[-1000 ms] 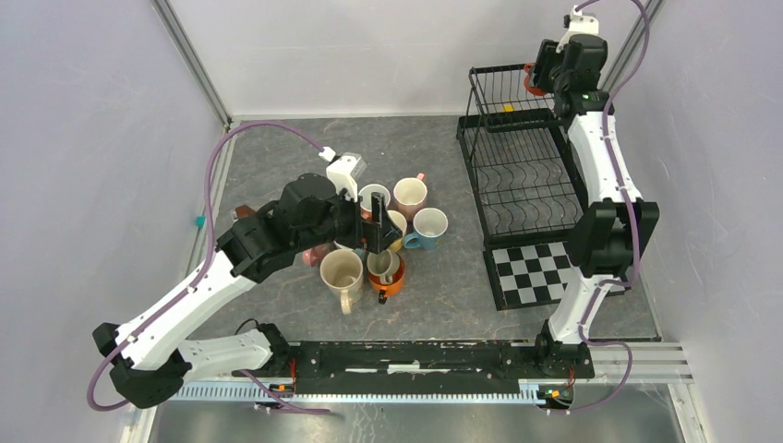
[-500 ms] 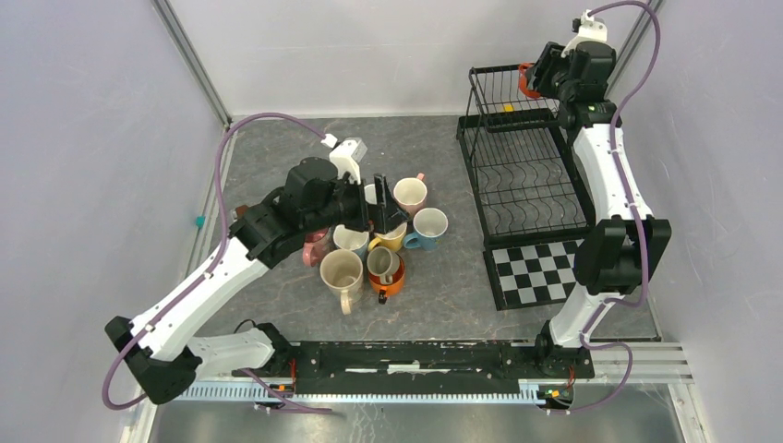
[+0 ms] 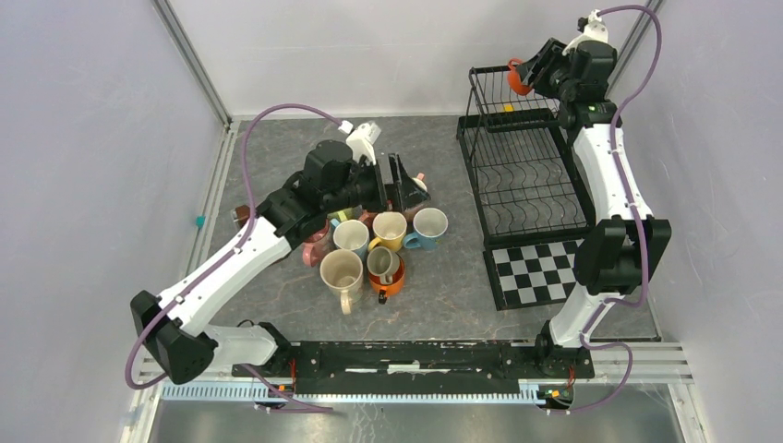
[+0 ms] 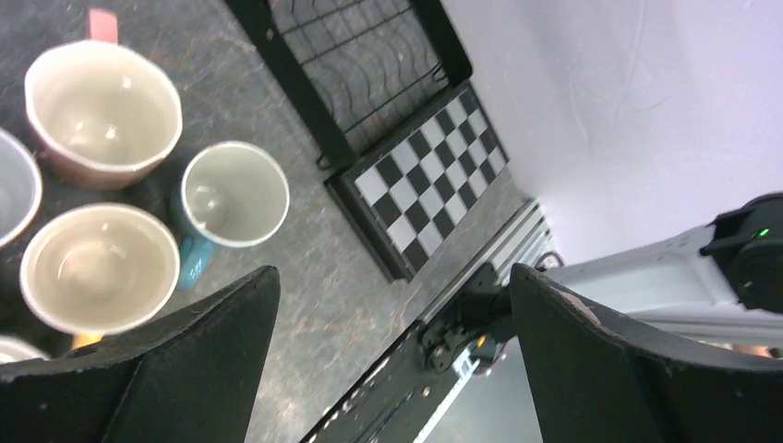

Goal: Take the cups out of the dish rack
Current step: Place the cup into the cup.

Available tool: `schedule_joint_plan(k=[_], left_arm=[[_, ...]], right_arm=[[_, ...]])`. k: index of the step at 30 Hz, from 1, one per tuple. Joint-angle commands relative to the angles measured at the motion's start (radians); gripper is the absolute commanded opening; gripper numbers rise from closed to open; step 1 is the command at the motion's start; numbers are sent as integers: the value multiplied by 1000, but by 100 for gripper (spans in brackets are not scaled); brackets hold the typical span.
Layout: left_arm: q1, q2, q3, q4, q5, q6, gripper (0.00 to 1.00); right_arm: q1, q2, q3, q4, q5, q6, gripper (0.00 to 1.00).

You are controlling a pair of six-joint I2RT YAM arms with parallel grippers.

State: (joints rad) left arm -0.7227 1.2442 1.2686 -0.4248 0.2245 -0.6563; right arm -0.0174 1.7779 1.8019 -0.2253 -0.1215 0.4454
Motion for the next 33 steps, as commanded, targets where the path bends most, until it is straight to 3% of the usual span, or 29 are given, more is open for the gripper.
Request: schedule_joint_plan(k=[1, 11, 19, 27, 33], left_arm=[[43, 74, 75, 215, 72, -102, 100], [101, 438, 363, 500, 164, -197, 100], [103, 733, 671, 586, 197, -252, 100], [108, 802, 721, 647, 214, -337, 99], [110, 812, 713, 706, 243, -394, 93]], right_arm=[[-16, -21, -7, 125, -70, 102, 26], [-45, -59, -90, 205, -196, 248, 26], [-49, -109, -156, 268, -279, 346, 26], [-44, -187, -306, 392, -352, 443, 26], [-27, -247, -409, 448, -373, 489, 26]])
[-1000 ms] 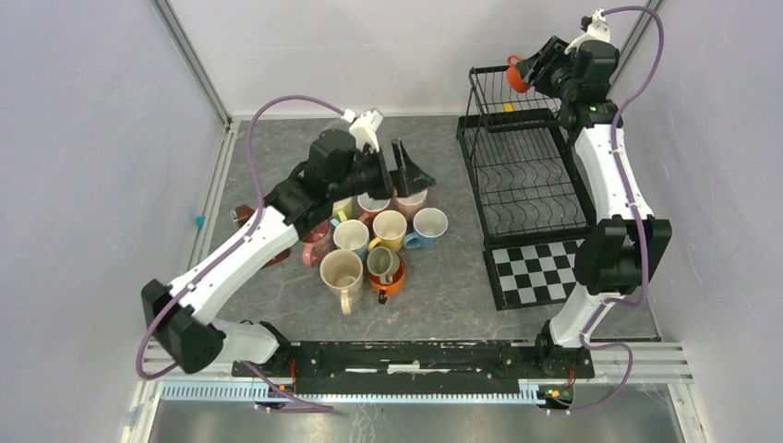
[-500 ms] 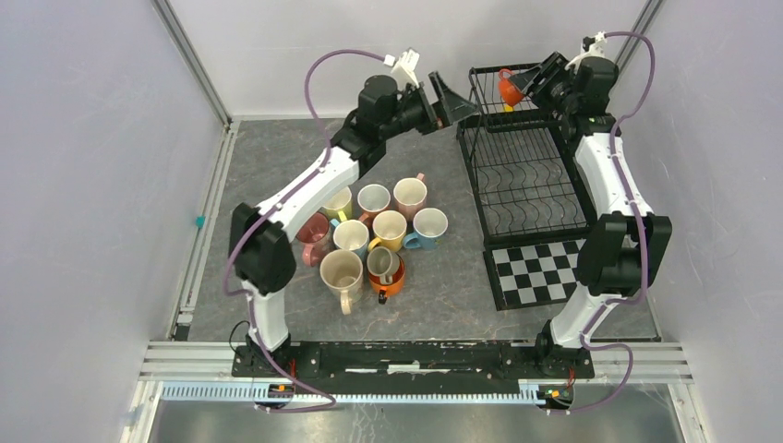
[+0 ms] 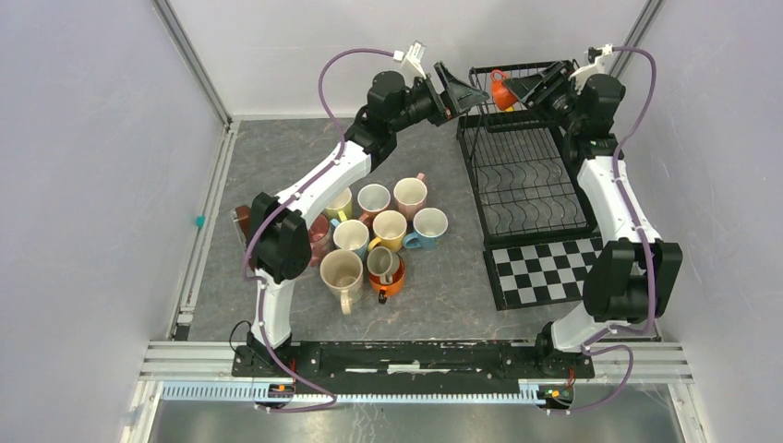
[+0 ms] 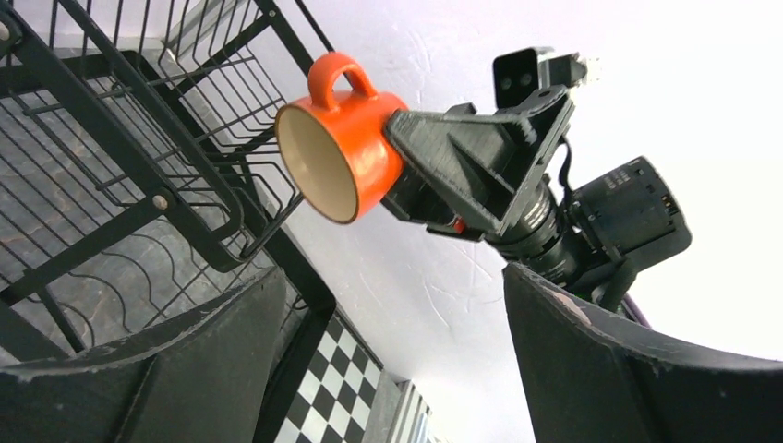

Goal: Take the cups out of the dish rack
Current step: Place the cup into the cup.

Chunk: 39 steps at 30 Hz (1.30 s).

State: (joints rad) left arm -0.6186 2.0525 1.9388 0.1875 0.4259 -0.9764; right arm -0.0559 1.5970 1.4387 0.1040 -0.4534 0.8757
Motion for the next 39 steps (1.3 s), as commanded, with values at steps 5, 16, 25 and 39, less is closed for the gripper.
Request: schedule_joint_plan(k=[5, 16, 25, 39], left_arm=[[6, -11, -2, 126, 54, -95, 88], [19, -103, -172, 213, 59, -127, 79], [20, -159, -238, 263, 75, -155, 66], [20, -214, -315, 340, 91, -208, 36]], right_arm=[[33, -97, -118, 191, -71, 123, 26], [92, -153, -224, 282, -98, 194, 26], [123, -159, -260, 330, -97, 231, 26], [165, -147, -297, 428, -107, 308, 26]])
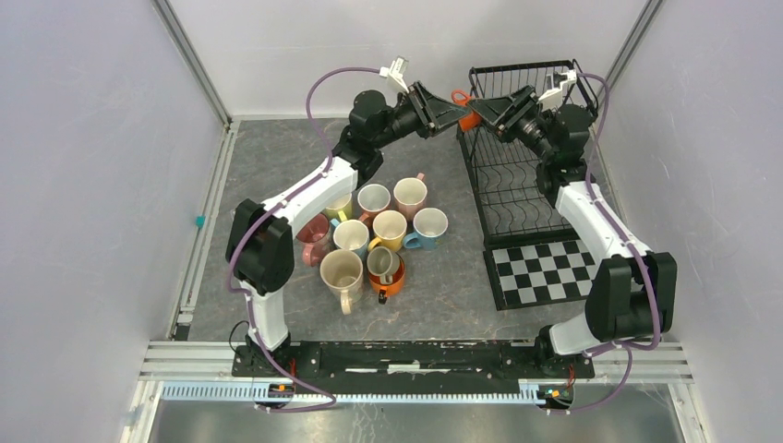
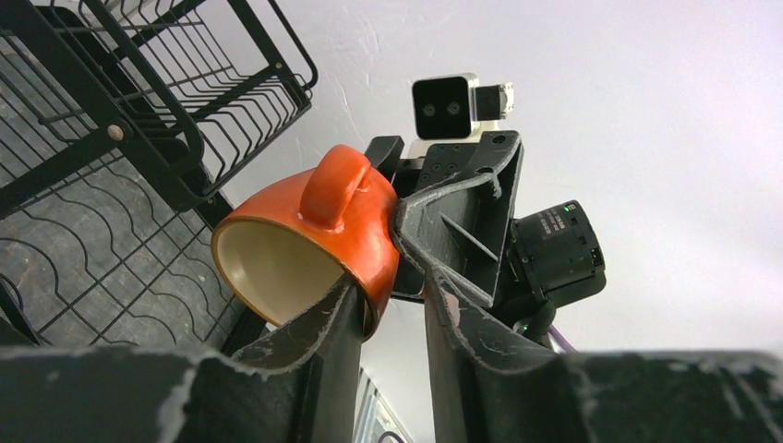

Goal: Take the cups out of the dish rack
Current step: Place the cup into the cup.

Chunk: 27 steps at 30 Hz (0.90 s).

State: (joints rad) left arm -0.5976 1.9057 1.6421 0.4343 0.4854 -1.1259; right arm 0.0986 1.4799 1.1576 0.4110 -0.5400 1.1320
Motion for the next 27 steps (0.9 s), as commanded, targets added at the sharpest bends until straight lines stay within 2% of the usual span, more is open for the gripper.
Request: schedule_joint_plan(k=[1, 16, 20, 22, 24, 27], left_arm=[[-1, -72, -22, 98, 32, -62, 36], [-1, -86, -40, 140, 36, -110, 18], [-1, -90, -45, 145, 36, -113, 3], [-1, -94, -54, 152, 36, -114, 2], [-1, -107, -75, 170, 29, -114, 2], [-1, -133, -117, 193, 2, -106, 2]], right_arm=[[10, -31, -23, 133, -24, 63, 26], [35, -48, -90, 234, -37, 137, 26], [42, -57, -109, 241, -37, 138, 26], [47, -60, -120, 246, -38, 137, 28], [49, -67, -136, 260, -40, 138, 35], [50, -79, -160, 281, -41, 140, 53]])
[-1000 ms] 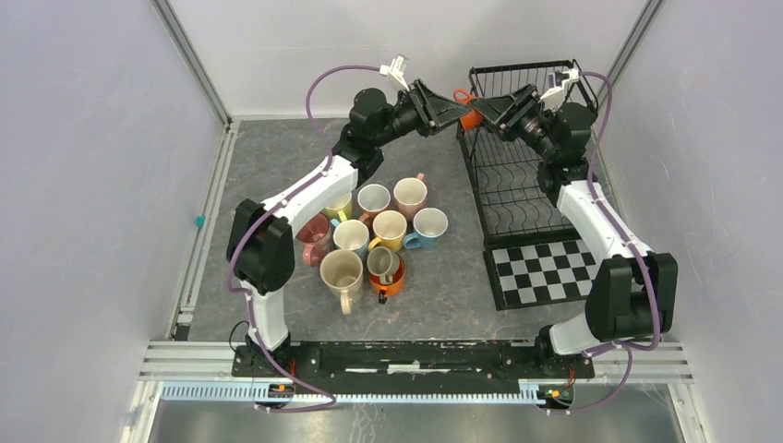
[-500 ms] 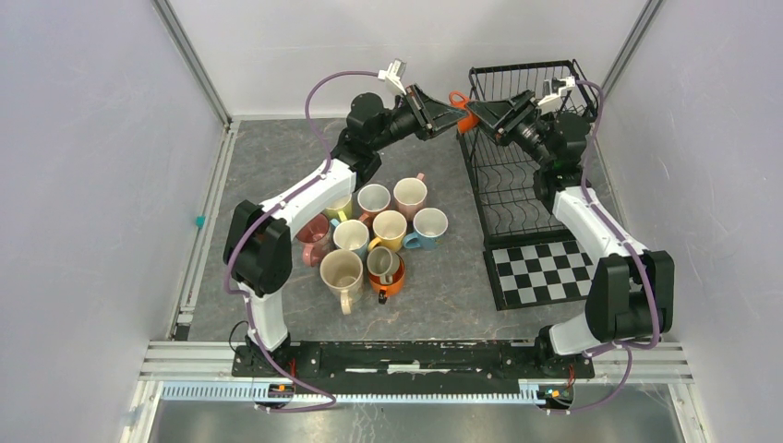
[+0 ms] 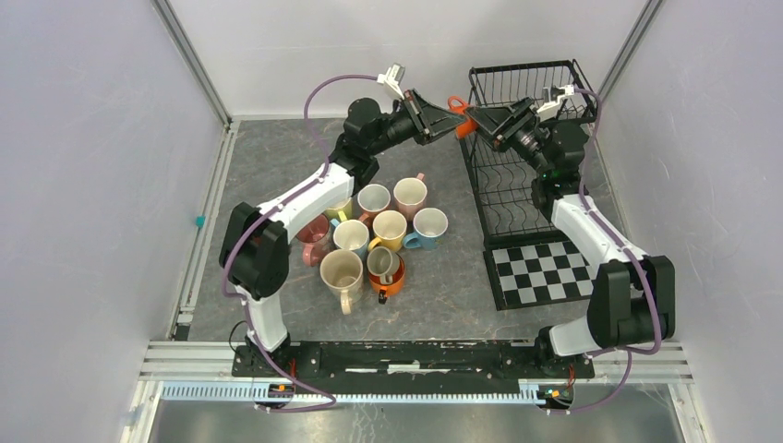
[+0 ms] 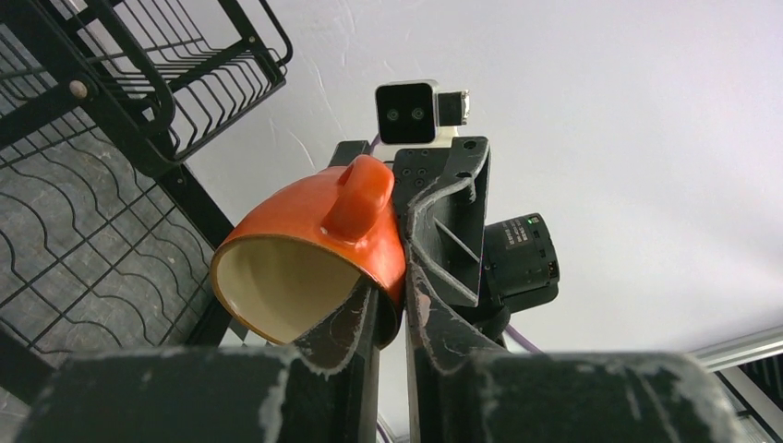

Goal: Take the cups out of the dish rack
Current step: Place the cup into the cup.

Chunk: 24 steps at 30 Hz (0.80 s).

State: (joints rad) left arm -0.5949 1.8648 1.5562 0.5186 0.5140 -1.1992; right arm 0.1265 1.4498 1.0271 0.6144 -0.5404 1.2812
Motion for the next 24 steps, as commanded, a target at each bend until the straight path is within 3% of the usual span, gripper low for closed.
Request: schedule_joint_plan(k=[1, 6, 10, 24], left_arm=[[-3, -101, -47, 116, -37, -31, 2], [-4, -134, -88, 136, -65, -35, 2], [-5, -156, -116, 135, -94, -36, 2], [-6, -265, -177, -12, -183, 42, 2]], right_arm=[[22, -53, -35, 82, -39, -9, 59], [24, -60, -54, 106, -39, -2, 82], [25, -70, -65, 108, -35, -3, 90], [25, -191, -110, -70, 43, -171, 98]])
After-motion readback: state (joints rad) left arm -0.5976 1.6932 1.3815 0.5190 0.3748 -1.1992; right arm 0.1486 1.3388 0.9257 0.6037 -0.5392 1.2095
